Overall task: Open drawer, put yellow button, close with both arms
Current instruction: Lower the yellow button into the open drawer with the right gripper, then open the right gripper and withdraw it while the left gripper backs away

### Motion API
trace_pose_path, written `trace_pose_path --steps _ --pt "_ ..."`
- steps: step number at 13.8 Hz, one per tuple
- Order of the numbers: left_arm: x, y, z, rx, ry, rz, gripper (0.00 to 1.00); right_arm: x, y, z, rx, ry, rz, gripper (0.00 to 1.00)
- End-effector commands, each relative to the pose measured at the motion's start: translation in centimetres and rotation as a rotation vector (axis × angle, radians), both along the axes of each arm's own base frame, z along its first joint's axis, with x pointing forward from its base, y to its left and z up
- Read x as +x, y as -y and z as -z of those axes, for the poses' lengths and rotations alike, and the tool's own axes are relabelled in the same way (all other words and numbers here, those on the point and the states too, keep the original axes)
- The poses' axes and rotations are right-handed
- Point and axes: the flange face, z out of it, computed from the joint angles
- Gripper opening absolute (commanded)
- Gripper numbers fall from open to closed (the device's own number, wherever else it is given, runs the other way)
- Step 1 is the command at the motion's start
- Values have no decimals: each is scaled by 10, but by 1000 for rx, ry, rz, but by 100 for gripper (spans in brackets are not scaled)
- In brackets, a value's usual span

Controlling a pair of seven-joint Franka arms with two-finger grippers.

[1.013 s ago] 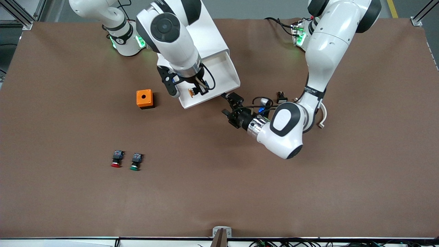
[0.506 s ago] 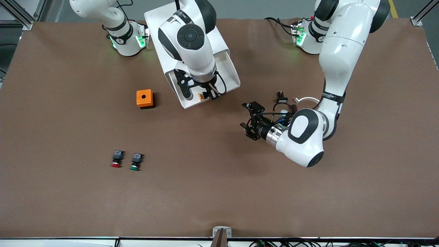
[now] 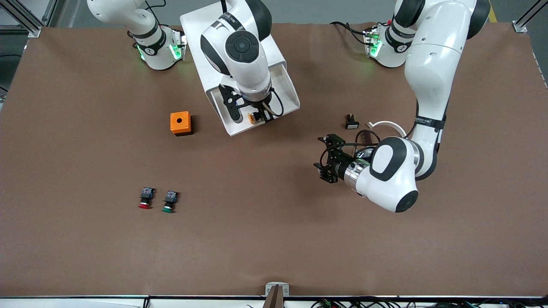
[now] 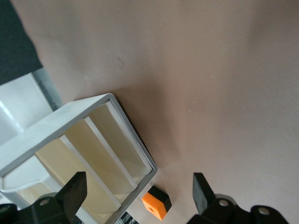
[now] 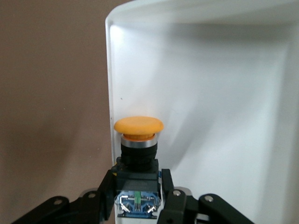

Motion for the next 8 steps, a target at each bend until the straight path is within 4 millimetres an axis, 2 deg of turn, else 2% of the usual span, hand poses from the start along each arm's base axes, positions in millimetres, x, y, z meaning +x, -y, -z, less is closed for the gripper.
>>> trace_pose_path --steps 1,2,3,4,6,8 --pt "4 -11 -44 -29 169 135 99 -2 9 -21 5 26 18 100" --pt "3 -14 -53 -53 231 216 99 6 16 -32 13 34 21 100" --pt "3 -18 -72 -59 312 306 99 19 32 -50 16 38 27 100" --pt "1 -21 -83 -83 383 421 99 31 49 -65 18 37 16 100" --pt "1 -31 -116 -116 499 562 99 58 94 -96 45 67 -5 100" --pt "-6 -32 -145 -72 579 711 99 77 138 -109 37 59 -149 100"
